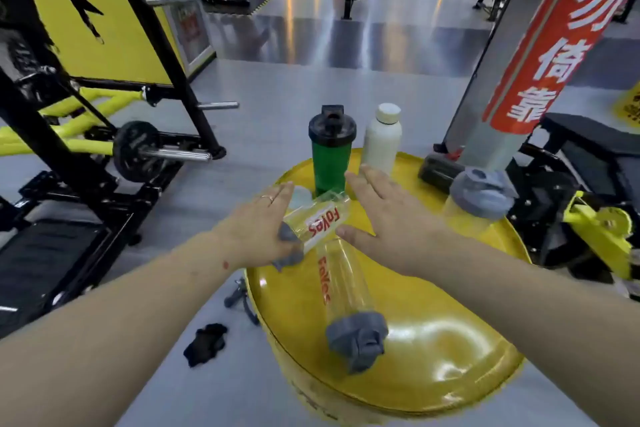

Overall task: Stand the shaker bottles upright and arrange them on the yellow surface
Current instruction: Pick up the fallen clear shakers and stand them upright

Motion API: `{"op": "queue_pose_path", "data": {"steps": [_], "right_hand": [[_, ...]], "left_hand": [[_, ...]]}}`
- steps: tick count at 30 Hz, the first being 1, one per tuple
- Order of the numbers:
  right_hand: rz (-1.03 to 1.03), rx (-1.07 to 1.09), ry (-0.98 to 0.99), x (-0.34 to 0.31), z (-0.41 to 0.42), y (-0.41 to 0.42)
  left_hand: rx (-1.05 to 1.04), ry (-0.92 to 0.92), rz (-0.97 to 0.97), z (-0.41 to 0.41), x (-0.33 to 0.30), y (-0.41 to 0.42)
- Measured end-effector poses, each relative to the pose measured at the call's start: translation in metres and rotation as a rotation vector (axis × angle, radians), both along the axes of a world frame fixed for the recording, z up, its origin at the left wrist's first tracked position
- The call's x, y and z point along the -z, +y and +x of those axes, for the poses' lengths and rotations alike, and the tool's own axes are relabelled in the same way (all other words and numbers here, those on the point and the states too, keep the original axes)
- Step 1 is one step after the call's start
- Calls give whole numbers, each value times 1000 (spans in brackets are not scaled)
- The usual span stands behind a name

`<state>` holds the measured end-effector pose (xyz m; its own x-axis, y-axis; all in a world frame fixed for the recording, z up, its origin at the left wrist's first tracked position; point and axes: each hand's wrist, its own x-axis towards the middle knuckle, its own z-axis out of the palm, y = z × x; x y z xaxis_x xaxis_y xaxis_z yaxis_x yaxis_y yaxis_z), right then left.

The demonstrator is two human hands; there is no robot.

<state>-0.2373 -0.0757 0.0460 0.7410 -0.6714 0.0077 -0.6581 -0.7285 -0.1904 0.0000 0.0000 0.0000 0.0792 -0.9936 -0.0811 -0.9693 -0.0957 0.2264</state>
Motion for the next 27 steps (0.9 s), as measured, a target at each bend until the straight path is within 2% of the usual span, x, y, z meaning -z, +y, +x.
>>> {"op": "queue_pose_path", "data": {"steps": [3, 5, 10, 14, 20, 27], "right_hand": [[70, 0, 23, 24, 11, -8], [157, -5, 35, 39, 21, -15], [280, -19, 104, 64, 44, -52], [299, -39, 152, 73, 55, -73], [298, -22, 132, 68, 63, -73], [323, 44, 89, 70, 74, -77]], "left_hand": [[-34, 73, 162, 6, 21, 1], [-45, 92, 201, 7, 36, 3], [-89, 95, 101, 7, 53, 1], [-150, 177, 105, 9, 50, 1], [-187, 304, -9, 18, 12, -5], [-98, 285, -178, 14, -26, -29]]}}
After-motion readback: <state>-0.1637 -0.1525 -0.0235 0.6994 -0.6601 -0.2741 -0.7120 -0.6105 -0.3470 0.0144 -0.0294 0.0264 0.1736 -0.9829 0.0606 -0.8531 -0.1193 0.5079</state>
